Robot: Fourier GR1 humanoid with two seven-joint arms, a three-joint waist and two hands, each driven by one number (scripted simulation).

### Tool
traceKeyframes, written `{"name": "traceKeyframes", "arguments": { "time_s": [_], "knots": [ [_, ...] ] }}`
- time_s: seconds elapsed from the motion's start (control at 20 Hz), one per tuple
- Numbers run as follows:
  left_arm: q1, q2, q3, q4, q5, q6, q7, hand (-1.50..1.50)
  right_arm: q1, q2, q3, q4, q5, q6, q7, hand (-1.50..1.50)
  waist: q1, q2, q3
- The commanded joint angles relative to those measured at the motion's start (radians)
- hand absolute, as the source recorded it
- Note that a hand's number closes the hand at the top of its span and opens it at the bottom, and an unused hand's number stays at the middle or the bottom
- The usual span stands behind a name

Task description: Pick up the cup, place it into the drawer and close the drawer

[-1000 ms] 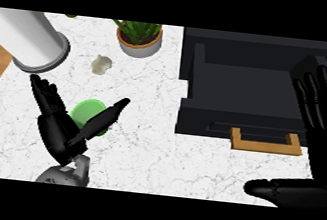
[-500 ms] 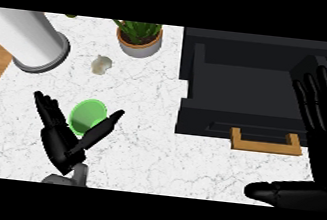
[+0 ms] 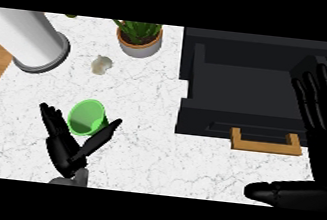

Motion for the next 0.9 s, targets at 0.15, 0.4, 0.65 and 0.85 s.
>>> {"name": "traceKeyframes", "arguments": {
  "time_s": [0.15,0.4,0.65,0.85],
  "knots": [
    [-0.033,-0.002,0.148,0.209,0.109,-0.165,-0.177,-1.5,-0.025,-0.009,-0.007,-0.025,-0.007,-0.006,0.045,-1.5,0.0,0.001,-0.001],
    [-0.017,-0.002,0.025,0.229,0.24,-0.097,-0.301,-1.5,0.011,-0.014,-0.021,-0.051,-0.022,0.008,0.05,-1.5,-0.001,0.0,0.0],
    [-0.007,-0.002,-0.036,0.284,0.35,-0.084,-0.404,-1.5,0.013,0.015,0.001,0.05,0.004,0.026,-0.052,-1.5,-0.001,0.002,-0.001],
    [-0.087,-0.002,0.125,0.361,0.214,-0.187,-0.282,-1.5,0.01,0.019,0.022,-0.066,0.013,-0.016,0.062,-1.5,0.0,0.0,0.0]
  ]
}}
